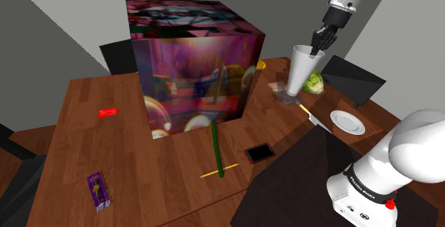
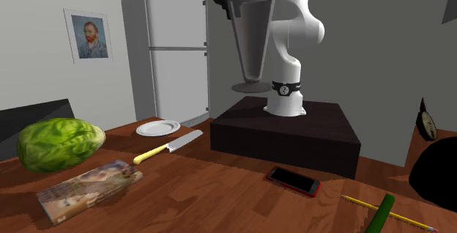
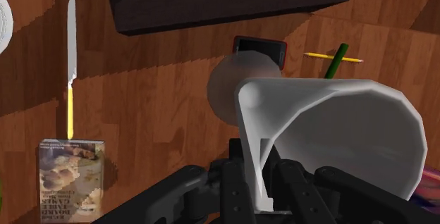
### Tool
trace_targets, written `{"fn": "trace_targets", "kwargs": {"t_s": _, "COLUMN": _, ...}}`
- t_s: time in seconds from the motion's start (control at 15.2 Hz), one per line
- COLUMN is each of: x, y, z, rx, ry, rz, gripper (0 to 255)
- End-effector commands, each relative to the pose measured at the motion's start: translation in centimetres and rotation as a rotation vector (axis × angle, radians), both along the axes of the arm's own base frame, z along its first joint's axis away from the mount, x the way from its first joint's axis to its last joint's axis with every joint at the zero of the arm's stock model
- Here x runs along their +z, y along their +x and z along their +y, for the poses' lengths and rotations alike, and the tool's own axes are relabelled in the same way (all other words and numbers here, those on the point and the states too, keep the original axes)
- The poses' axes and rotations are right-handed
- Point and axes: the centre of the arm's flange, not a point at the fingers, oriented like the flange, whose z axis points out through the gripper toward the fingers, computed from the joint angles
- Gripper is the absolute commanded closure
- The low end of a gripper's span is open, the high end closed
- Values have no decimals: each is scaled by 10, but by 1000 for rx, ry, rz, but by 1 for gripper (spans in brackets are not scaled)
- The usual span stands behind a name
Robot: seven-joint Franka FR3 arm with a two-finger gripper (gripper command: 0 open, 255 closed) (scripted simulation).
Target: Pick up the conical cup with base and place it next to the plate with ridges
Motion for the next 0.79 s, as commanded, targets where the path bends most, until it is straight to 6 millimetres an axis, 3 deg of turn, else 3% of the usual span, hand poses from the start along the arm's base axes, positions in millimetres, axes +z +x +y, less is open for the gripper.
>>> {"fn": "trace_targets", "kwargs": {"t_s": 0.0, "x": 1, "y": -14, "z": -22, "rx": 1, "ry": 0, "rz": -1, "gripper": 255}}
{"fn": "trace_targets", "kwargs": {"t_s": 0.73, "x": 1, "y": -95, "z": -143, "rx": 1, "ry": 0, "rz": -1, "gripper": 255}}
